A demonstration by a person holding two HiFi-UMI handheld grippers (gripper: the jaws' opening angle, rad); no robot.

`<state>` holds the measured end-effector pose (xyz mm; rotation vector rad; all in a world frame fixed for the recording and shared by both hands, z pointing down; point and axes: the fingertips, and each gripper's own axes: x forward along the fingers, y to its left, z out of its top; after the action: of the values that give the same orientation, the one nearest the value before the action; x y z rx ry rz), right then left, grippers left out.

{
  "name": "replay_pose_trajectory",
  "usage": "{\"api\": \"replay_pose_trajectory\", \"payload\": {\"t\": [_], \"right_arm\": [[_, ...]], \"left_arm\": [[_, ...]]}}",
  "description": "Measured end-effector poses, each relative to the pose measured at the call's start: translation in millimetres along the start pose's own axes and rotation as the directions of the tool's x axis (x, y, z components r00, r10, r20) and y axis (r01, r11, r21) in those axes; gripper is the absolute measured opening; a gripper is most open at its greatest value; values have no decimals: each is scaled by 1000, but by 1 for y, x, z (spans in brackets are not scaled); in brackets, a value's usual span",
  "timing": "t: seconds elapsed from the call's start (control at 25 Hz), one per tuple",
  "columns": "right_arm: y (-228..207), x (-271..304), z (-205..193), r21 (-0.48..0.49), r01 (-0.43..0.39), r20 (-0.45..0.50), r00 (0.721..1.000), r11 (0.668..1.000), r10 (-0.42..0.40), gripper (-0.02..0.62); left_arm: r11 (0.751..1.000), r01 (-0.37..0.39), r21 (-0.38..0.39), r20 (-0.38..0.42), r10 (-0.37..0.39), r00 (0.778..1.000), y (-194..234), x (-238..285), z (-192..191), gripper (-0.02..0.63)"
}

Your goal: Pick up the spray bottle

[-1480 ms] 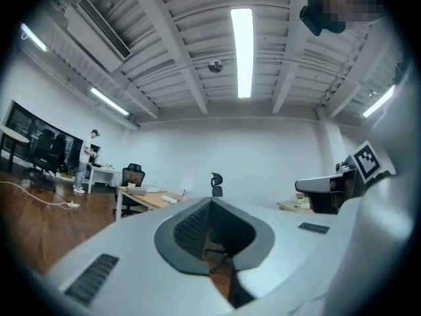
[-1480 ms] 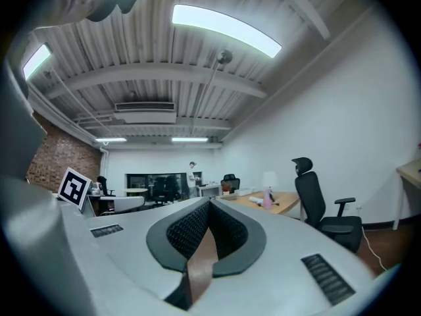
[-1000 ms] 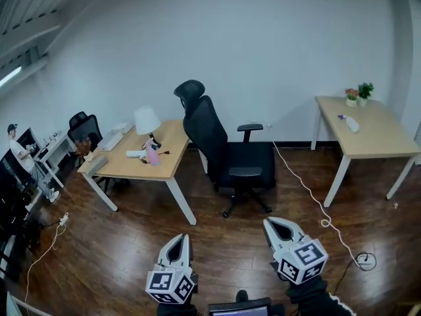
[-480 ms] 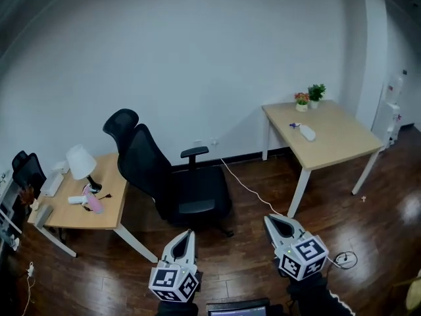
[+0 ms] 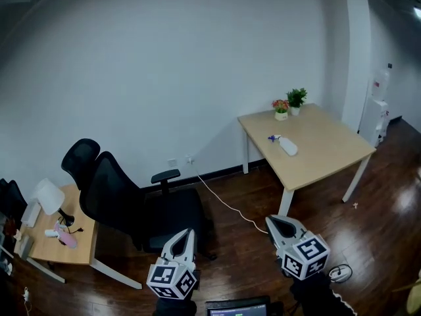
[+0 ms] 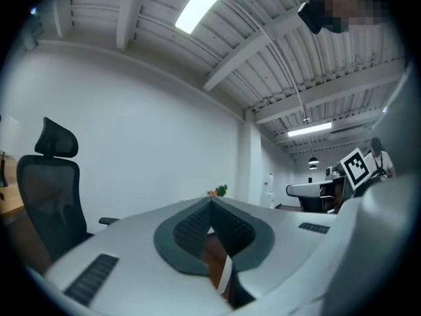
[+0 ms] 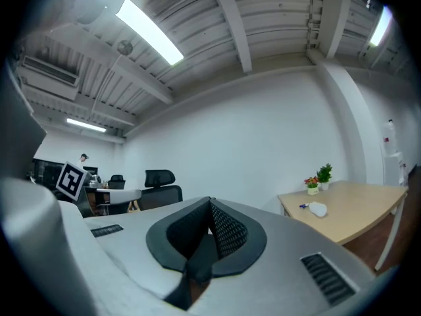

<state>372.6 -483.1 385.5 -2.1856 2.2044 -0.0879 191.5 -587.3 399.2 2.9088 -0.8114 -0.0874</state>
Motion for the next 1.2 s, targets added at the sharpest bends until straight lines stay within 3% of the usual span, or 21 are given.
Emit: {"api": "replay_pose_trajectory", "payload": {"t": [0.2,0.44,0.84,0.92,1.12,1.2], "right_arm": [[-117,65,14,-1,39,-3,999,999,-39,2],[-250,180,10,-7,95,-23,995,995,-95,2],[-440,368,38,11,208,-64,976,978,-207,2],[-481,395,39,8,213,-83,974,977,-211,46],[-596,461,33,5,197,-132,972,980,-195,56],[-643,484,31,21,167,-174,971,986,-161,186]], "left_arm": [[999,48,8,-33,-48,998,-4,137,1,6],[994,104,19,-54,-103,993,32,324,-3,6],[958,288,-6,-91,-287,953,80,601,6,7],[953,303,-8,-103,-302,948,80,651,2,8],[956,293,-4,-107,-291,951,81,784,-7,8],[961,277,-25,-121,-278,953,76,833,-10,8]]}}
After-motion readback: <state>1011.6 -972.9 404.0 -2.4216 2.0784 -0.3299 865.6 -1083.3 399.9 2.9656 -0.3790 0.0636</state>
